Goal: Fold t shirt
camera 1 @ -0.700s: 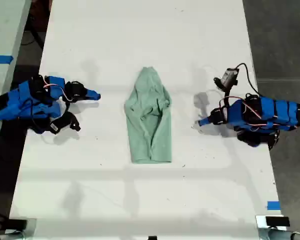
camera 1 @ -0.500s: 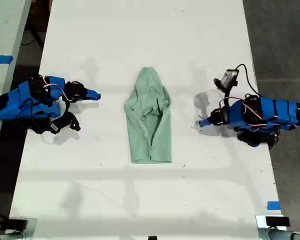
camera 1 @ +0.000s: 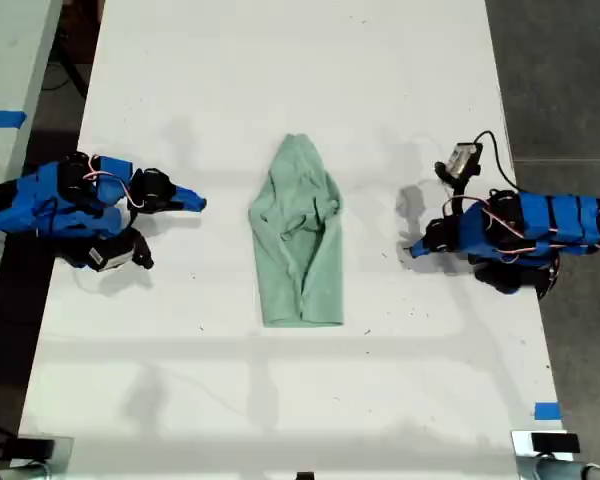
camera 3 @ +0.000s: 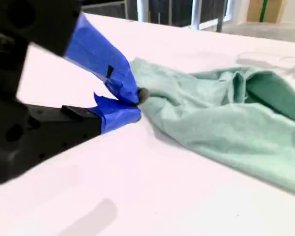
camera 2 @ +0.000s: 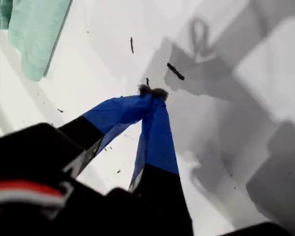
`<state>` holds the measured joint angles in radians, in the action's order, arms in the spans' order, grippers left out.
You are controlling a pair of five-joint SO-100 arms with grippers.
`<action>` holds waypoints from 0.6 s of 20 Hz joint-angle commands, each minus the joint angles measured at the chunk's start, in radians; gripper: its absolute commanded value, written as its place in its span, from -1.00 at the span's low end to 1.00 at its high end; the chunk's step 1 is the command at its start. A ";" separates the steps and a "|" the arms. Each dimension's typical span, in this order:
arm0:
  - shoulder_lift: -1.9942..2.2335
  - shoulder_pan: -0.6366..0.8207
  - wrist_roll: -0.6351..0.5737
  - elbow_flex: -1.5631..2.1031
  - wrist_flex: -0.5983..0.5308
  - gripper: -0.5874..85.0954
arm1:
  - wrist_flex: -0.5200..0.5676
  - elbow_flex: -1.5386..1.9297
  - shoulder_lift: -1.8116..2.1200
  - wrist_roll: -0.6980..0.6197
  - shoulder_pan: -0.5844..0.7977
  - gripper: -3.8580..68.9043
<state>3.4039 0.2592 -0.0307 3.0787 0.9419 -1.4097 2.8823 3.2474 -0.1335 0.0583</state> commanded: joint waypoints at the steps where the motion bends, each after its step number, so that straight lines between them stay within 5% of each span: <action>1: -0.657 -0.160 0.083 -0.411 -0.103 -0.95 | 0.048 -0.417 -0.575 0.086 -0.094 -0.95; 2: -0.897 -0.218 0.080 -0.624 -0.084 -0.87 | 0.061 -0.575 -0.759 0.107 -0.141 -0.80; 4: -1.276 -0.296 0.057 -1.006 0.003 -0.72 | 0.061 -0.853 -1.025 0.127 -0.222 -0.01; 7: -1.603 -0.365 -0.017 -1.255 0.005 -0.59 | 0.026 -1.229 -1.336 0.107 -0.313 0.12; 12: -1.888 -0.419 0.029 -1.391 -0.003 -0.51 | -0.087 -1.674 -1.647 0.038 -0.360 0.07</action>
<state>1.5447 -0.1473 -0.0184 1.7687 0.9480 -1.4772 1.3622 1.6153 -0.0706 -0.2853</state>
